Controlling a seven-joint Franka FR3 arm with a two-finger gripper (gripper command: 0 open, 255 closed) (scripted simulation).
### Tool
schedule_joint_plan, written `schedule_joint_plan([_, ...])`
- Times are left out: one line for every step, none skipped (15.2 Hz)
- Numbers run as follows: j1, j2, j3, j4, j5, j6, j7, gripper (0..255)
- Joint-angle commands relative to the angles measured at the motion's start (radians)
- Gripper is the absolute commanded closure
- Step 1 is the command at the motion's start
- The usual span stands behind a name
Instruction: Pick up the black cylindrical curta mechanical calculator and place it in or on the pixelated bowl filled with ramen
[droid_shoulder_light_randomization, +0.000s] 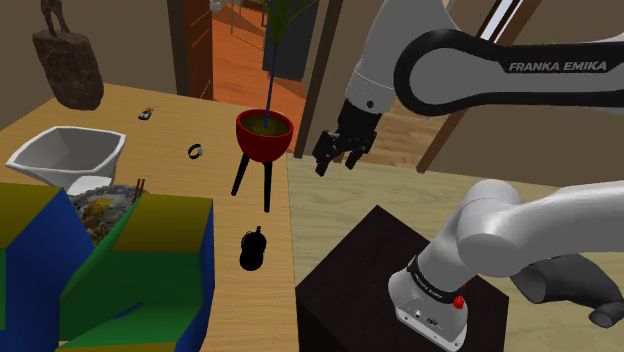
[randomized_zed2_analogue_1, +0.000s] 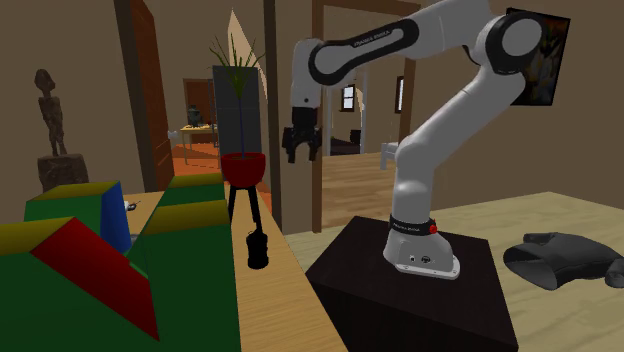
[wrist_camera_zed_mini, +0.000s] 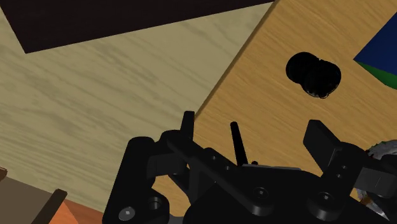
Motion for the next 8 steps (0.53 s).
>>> schedule_joint_plan([0.017, 0.025, 0.046, -0.042, 0.029, 0.090, 0.039, 0])
schedule_joint_plan([0.025, 0.045, 0.069, -0.054, 0.042, 0.132, 0.059, 0])
schedule_joint_plan([0.032, 0.067, 0.092, -0.065, 0.054, 0.174, 0.078, 0])
schedule_joint_plan([0.038, 0.092, 0.116, -0.074, 0.065, 0.218, 0.098, 0])
schedule_joint_plan([0.042, 0.119, 0.141, -0.081, 0.075, 0.262, 0.119, 0])
schedule_joint_plan([0.046, 0.149, 0.166, -0.086, 0.084, 0.307, 0.140, 0])
schedule_joint_plan([0.048, 0.182, 0.192, -0.089, 0.090, 0.353, 0.162, 0])
schedule_joint_plan([0.047, 0.217, 0.219, -0.089, 0.094, 0.398, 0.185, 0])
